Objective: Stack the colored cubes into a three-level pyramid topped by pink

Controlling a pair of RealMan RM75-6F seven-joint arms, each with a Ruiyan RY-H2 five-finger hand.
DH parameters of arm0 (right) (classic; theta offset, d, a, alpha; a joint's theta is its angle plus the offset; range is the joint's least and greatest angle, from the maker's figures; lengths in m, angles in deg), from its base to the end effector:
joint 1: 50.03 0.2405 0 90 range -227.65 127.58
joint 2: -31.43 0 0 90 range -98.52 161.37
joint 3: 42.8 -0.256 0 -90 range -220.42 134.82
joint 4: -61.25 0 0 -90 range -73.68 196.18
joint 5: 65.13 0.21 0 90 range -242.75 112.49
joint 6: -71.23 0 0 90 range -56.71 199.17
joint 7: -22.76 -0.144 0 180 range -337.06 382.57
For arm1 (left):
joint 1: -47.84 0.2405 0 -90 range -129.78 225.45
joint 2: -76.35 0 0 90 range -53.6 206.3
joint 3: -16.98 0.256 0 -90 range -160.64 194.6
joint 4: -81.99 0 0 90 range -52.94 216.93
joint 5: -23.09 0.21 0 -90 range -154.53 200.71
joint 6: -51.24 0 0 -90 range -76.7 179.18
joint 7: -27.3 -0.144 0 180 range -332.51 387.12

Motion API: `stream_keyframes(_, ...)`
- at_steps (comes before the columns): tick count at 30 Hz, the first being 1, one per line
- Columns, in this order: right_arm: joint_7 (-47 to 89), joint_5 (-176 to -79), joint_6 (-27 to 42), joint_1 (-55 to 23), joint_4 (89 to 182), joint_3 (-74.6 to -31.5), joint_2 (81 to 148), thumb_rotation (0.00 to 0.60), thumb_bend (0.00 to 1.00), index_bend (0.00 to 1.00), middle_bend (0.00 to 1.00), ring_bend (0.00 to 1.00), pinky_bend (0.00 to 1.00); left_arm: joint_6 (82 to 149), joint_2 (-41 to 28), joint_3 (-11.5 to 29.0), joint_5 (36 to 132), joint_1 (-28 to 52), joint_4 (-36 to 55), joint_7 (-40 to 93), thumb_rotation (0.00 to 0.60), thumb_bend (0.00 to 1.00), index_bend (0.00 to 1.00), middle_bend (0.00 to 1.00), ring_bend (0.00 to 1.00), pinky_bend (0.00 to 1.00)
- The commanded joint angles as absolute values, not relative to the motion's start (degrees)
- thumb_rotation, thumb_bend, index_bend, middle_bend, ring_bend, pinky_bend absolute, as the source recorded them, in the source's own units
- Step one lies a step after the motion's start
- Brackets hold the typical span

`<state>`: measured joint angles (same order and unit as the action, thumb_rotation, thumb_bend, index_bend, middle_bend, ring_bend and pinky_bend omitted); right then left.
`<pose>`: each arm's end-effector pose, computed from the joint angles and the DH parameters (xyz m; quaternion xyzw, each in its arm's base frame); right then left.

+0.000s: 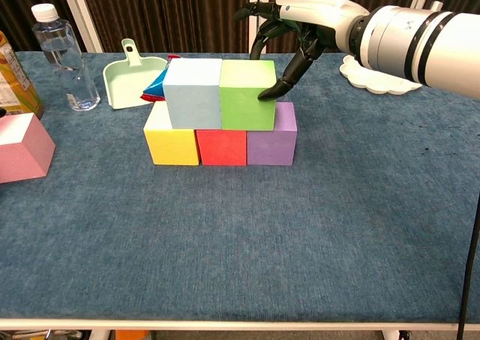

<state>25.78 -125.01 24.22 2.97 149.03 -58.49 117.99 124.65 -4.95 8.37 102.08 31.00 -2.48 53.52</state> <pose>-0.0663 -0.3712 -0.0096 0.7160 -0.4590 0.4441 0.2817 -0.2729 0.2612 0.0651 -0.4735 -0.5662 -0.5447 0.3982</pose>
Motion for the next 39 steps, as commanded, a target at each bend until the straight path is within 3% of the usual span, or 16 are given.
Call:
stream_keyframes(1,25.8,-124.9,24.2,3.0,149.1,-58.5,118.0,0.600,0.12,0.00,0.45,0.00,0.00,124.6,-5.0,8.3,102.1,31.0,-2.5,53.5,0.600,0.11,0.09,0.05,0.00,0.11)
stream_keyframes(13,26.5,-124.5,24.8,3.2,149.4,-58.2,117.5,0.600,0.11,0.00,0.44,0.00,0.00,124.4,-5.0,8.1,101.8,30.8,-2.8,53.1,0.600,0.11,0.09,0.05,0.00,0.11)
stream_keyframes(21,25.6,-125.0,25.1,3.0,149.8,-58.2,117.1,0.600,0.08,0.00,0.22,0.00,0.00,124.7,-4.8,8.4,102.2,30.9,-2.9,53.1,0.600,0.11,0.09,0.05,0.00,0.11)
stream_keyframes(25,25.4,-125.2,25.0,2.8,150.0,-58.1,116.8,0.600,0.06,0.00,0.17,0.00,0.00,124.8,-4.9,8.5,102.3,30.9,-2.9,53.0,0.600,0.11,0.09,0.05,0.00,0.11)
stream_keyframes(39,25.0,-125.3,23.8,1.9,153.0,-58.3,115.3,0.600,0.04,0.00,0.18,0.00,0.00,125.6,-4.8,9.0,103.1,31.3,-3.1,53.5,0.600,0.11,0.09,0.05,0.00,0.11)
